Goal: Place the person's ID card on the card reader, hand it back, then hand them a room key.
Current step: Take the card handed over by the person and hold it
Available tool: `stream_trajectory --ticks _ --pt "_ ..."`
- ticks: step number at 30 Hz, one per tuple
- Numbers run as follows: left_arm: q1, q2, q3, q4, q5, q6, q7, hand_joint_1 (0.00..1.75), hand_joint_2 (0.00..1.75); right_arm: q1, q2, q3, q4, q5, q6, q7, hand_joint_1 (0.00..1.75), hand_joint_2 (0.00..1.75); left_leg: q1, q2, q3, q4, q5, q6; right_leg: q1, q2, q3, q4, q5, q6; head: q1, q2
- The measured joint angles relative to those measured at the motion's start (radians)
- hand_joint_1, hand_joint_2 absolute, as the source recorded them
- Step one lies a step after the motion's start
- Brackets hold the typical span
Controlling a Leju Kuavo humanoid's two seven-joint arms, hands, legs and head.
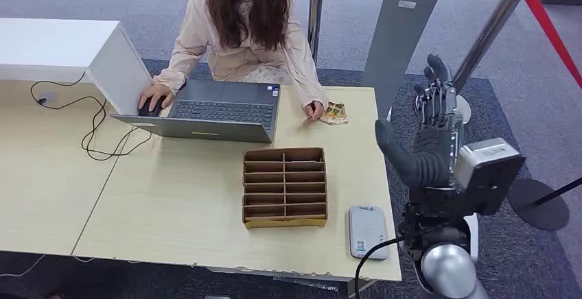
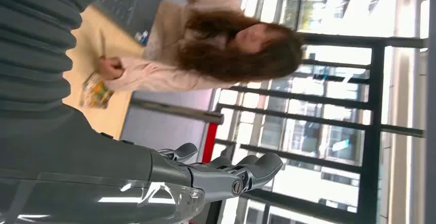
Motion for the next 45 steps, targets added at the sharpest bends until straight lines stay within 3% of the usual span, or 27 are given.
stream_trajectory --ticks 3,6,16,29,45 --pt "0.001 0.0 0.0 -0.001 -0.003 0.002 -0.004 0.0 0.0 0.022 -0.023 0.008 0.041 0.044 -0.034 0.006 0.0 1.75 0.0 0.0 0.0 0.0 0.0 0.0 0.0 0.0 -0.001 0.0 0.0 0.0 0.0 0.0" --pt "0.001 0.0 0.0 -0.002 -0.011 0.001 -0.009 0.0 0.0 0.118 -0.053 0.008 0.093 -0.014 -0.082 -0.069 0.0 1.75 0.0 0.0 -0.001 0.0 -0.001 0.002 0.0 0.0 -0.001 0.0 -0.001 0.001 0.0 0.0" --pt "-0.003 0.0 0.0 -0.004 -0.002 -0.001 0.029 0.0 0.0 0.228 -0.069 0.011 0.137 -0.073 -0.108 -0.136 0.0 1.75 0.0 0.001 -0.001 0.0 -0.002 0.002 0.0 0.0 -0.002 0.0 -0.001 0.001 0.0 0.0" --pt "-0.007 0.0 0.0 -0.007 -0.005 -0.002 0.055 0.0 0.0 0.227 -0.08 0.031 0.181 -0.032 -0.099 -0.107 0.0 1.75 0.0 0.001 -0.001 0.0 -0.002 0.002 0.0 0.0 -0.001 0.0 -0.001 0.001 0.0 0.0" --pt "-0.013 -0.004 -0.003 -0.01 -0.035 -0.001 0.064 0.0 0.0 0.116 -0.037 0.136 0.281 0.28 -0.028 0.027 0.0 1.75 0.0 0.001 -0.001 0.0 -0.001 0.002 0.0 0.0 -0.001 0.0 -0.001 0.001 0.0 0.0"
